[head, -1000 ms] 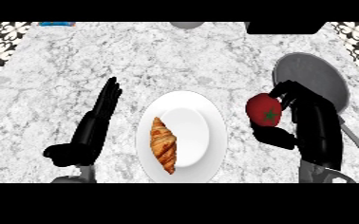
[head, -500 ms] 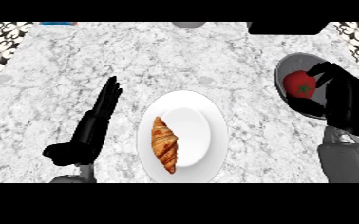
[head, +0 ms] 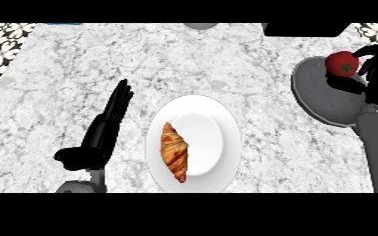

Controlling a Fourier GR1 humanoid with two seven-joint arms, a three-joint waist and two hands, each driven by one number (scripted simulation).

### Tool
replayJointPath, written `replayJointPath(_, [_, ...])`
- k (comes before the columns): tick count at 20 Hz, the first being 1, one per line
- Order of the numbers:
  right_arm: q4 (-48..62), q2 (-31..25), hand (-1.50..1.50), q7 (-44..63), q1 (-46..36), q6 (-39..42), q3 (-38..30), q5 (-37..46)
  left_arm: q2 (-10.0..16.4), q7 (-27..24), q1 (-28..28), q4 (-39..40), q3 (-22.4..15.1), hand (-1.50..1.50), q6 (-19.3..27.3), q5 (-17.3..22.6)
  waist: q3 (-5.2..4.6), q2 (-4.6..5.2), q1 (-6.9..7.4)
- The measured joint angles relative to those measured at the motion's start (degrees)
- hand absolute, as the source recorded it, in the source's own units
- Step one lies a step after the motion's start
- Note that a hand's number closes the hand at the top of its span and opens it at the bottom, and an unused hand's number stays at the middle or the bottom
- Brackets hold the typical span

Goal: Pick the tomato from the plate and place it in the pan

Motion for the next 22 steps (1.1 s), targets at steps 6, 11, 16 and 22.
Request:
replayJointPath(6, [17.9,-4.6,-1.50,-3.0,-7.3,4.1,-2.2,-1.3,-0.6,0.3,-0.6,0.5,-0.8,0.00,0.0,-0.6,-0.02,0.42,1.07])
replayJointPath(11, [28.1,-6.5,-1.50,-2.1,-11.6,15.4,-0.2,-0.6,-0.9,0.7,-1.8,0.7,-1.3,0.00,0.0,-0.6,0.07,0.76,2.01])
replayJointPath(16, [36.3,-7.1,-1.50,-7.5,-15.9,18.7,-2.7,-3.0,-0.5,0.2,-2.7,1.5,-0.9,0.00,-0.1,-0.8,0.16,0.92,2.19])
replayJointPath(22, [37.7,-6.5,-1.50,-17.1,-17.3,17.1,-9.6,-10.1,-0.3,-0.6,-1.1,1.2,-0.7,0.00,-0.3,-0.8,0.16,0.64,1.54])
